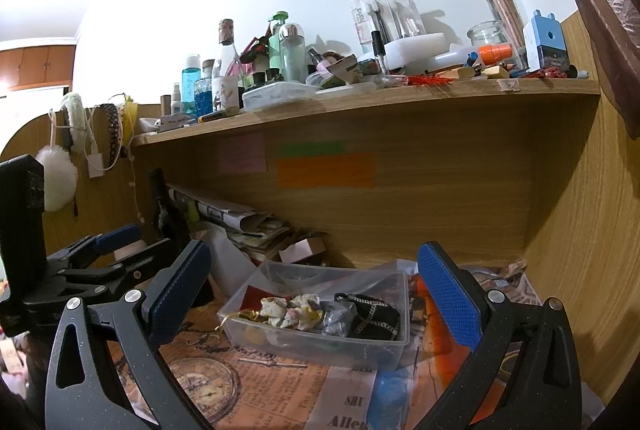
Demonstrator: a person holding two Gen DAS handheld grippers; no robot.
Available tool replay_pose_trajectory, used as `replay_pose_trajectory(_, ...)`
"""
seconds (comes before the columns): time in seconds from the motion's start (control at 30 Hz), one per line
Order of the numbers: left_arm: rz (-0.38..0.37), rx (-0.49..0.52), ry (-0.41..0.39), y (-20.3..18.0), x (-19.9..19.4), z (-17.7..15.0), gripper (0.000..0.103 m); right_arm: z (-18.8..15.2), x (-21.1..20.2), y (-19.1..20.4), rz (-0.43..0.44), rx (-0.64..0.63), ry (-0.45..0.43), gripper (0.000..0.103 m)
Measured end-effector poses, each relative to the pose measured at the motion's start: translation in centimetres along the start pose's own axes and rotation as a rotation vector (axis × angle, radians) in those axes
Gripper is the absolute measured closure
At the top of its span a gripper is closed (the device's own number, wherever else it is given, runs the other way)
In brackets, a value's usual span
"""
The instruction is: Organize soft objects
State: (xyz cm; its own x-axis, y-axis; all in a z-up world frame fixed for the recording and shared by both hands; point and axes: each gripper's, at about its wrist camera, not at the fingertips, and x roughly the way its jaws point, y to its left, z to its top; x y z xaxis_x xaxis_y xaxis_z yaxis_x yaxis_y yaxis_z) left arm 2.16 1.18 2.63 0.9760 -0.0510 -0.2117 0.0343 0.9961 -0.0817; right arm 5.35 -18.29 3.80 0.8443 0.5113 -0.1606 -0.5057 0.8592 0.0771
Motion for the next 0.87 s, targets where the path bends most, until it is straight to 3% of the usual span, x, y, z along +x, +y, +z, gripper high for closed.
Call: replay_pose_trajectory(0.87,-0.021,-0.005,0.006,-0.54,0.32,-0.03,0.0,-0.45,0.37,-0.34,-0.013,0.015,0.014,0.0)
